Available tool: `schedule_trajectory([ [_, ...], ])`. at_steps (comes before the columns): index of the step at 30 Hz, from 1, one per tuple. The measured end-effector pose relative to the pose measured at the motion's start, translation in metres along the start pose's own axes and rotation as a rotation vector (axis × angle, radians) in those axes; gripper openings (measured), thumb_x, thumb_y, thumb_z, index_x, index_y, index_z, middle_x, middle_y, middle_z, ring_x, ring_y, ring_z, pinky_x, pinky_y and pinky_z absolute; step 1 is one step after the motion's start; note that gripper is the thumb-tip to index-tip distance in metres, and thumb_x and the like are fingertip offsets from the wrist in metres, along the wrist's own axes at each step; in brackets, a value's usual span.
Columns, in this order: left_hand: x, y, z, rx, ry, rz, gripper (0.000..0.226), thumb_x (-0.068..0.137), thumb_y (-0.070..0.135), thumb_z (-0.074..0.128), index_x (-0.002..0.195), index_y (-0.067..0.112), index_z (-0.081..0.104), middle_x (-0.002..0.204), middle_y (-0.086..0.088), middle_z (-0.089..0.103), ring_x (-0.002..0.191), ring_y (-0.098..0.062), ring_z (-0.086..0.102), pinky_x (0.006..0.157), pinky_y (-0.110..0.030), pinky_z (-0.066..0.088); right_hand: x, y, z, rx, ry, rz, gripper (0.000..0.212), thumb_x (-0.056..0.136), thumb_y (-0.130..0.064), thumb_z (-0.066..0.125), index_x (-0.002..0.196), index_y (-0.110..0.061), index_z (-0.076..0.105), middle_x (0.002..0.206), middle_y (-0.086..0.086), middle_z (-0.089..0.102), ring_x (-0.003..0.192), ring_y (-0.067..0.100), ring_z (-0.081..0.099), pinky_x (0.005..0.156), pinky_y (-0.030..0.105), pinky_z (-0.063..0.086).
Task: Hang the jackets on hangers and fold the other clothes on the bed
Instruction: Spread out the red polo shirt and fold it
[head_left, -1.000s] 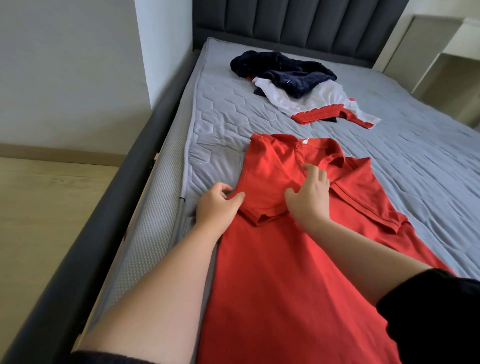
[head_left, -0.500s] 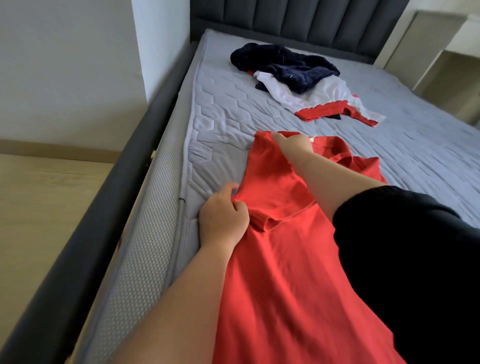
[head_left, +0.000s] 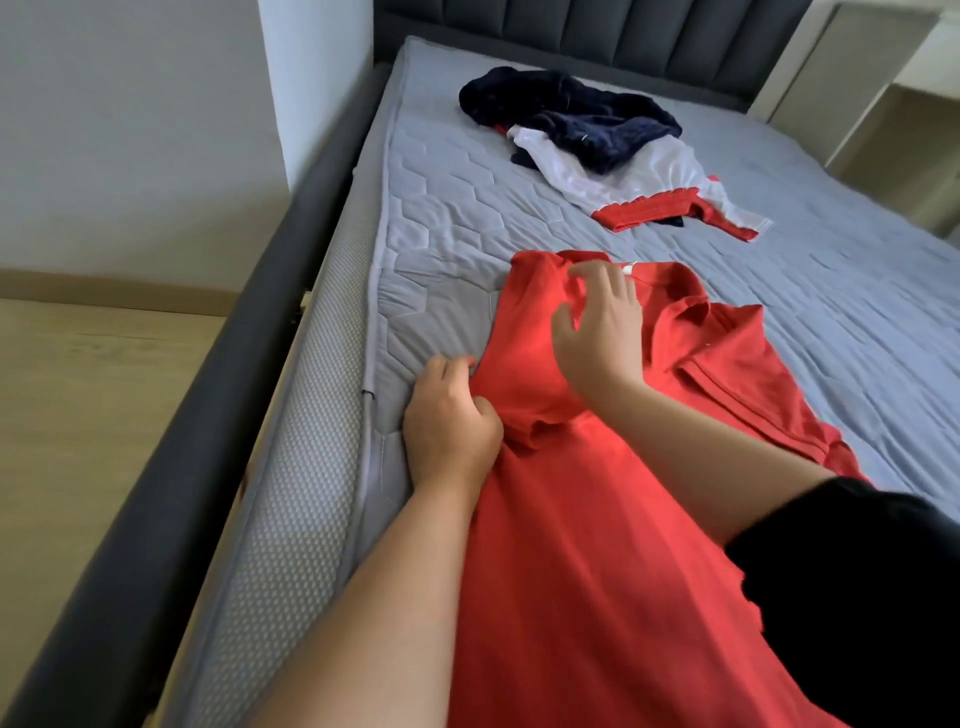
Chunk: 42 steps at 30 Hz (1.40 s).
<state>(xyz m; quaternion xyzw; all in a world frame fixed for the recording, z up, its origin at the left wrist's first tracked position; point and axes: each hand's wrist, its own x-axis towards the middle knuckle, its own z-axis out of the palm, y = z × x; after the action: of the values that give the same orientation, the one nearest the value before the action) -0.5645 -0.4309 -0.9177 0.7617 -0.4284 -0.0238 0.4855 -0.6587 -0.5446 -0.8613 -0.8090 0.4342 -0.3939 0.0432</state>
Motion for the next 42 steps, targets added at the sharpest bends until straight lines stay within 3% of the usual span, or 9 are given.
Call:
schedule_trajectory([
  [2,-0.002,0.002,0.0,0.118,-0.016,0.162,0.055,0.067,-0.001,0.051,0.121,0.006,0.061,0.11,-0.017,0.059,0.101,-0.037,0.056,0.082,-0.045,0.045,-0.027,0.012,-0.009,-0.167,-0.219,-0.066,0.046,0.086,-0.025,0.048,0.129,-0.009,0.053,0.138,0.01,0.05,0.13,0.029,0.04,0.109,0.047,0.027],
  [4,-0.005,0.004,0.0,0.277,-0.084,0.334,0.064,0.07,0.012,0.049,0.133,0.015,0.054,0.13,-0.012,0.054,0.115,-0.033,0.052,0.09,-0.046,0.044,-0.047,0.024,-0.009,-0.388,-0.58,-0.002,0.055,0.097,-0.038,0.038,0.148,-0.017,0.031,0.157,0.002,0.025,0.146,0.021,0.015,0.118,0.048,0.008],
  [6,-0.006,0.005,0.002,0.377,-0.211,0.396,0.065,0.076,0.026,0.043,0.141,0.02,0.046,0.147,-0.005,0.041,0.132,-0.027,0.039,0.102,-0.048,0.036,-0.054,0.029,-0.008,-0.451,-0.707,0.084,0.06,0.1,-0.045,0.029,0.153,-0.02,0.016,0.161,-0.001,0.008,0.148,0.017,0.001,0.118,0.049,0.0],
  [11,-0.004,-0.004,0.01,0.509,-0.459,0.356,0.065,0.087,0.041,0.037,0.149,0.022,0.028,0.159,0.003,0.019,0.145,-0.02,0.012,0.114,-0.047,0.01,-0.06,0.025,-0.022,-0.526,-0.733,0.135,0.064,0.099,-0.049,0.026,0.153,-0.019,0.012,0.162,0.0,0.005,0.148,0.016,-0.003,0.118,0.048,-0.002],
  [20,0.0,-0.007,0.006,0.488,-0.622,0.307,0.068,0.089,0.034,0.038,0.152,0.025,0.016,0.161,0.005,0.005,0.147,-0.018,0.001,0.116,-0.047,0.002,-0.079,0.028,-0.035,-0.463,-0.831,0.253,0.065,0.099,-0.05,0.023,0.154,-0.022,0.003,0.162,-0.005,-0.002,0.148,0.016,-0.003,0.119,0.046,0.002],
  [29,0.009,0.019,0.006,0.602,-0.504,0.226,0.041,0.092,0.041,0.036,0.124,0.025,0.056,0.134,0.008,0.053,0.131,-0.015,0.036,0.11,-0.056,0.01,-0.07,0.055,-0.045,-0.195,-0.9,0.236,0.066,0.097,-0.048,0.038,0.153,-0.024,0.012,0.161,-0.007,0.008,0.148,0.012,0.005,0.12,0.034,0.008],
  [33,0.01,0.04,0.004,0.695,-0.518,0.215,0.038,0.09,0.035,0.038,0.12,0.022,0.058,0.13,0.004,0.055,0.128,-0.018,0.036,0.111,-0.054,0.014,-0.059,0.061,-0.06,-0.097,-0.908,0.187,0.063,0.097,-0.041,0.045,0.152,-0.021,0.022,0.16,-0.005,0.016,0.147,0.011,0.014,0.117,0.025,0.011],
  [37,0.022,0.059,0.002,0.702,-0.462,0.272,0.037,0.083,0.024,0.048,0.118,0.019,0.061,0.126,0.0,0.054,0.12,-0.021,0.041,0.103,-0.037,0.031,-0.048,0.068,-0.076,-0.06,-0.928,0.116,0.059,0.095,-0.034,0.049,0.149,-0.021,0.03,0.161,-0.003,0.013,0.145,0.014,0.021,0.116,0.029,0.023],
  [42,0.041,0.081,0.021,0.75,-0.474,0.391,0.055,0.084,0.022,0.054,0.138,0.021,0.042,0.152,-0.004,0.026,0.138,-0.023,0.023,0.11,-0.039,0.025,-0.021,0.079,-0.087,-0.034,-0.656,0.181,0.056,0.088,-0.018,0.053,0.142,-0.013,0.039,0.159,0.01,0.015,0.141,0.029,0.025,0.112,0.039,0.03],
])
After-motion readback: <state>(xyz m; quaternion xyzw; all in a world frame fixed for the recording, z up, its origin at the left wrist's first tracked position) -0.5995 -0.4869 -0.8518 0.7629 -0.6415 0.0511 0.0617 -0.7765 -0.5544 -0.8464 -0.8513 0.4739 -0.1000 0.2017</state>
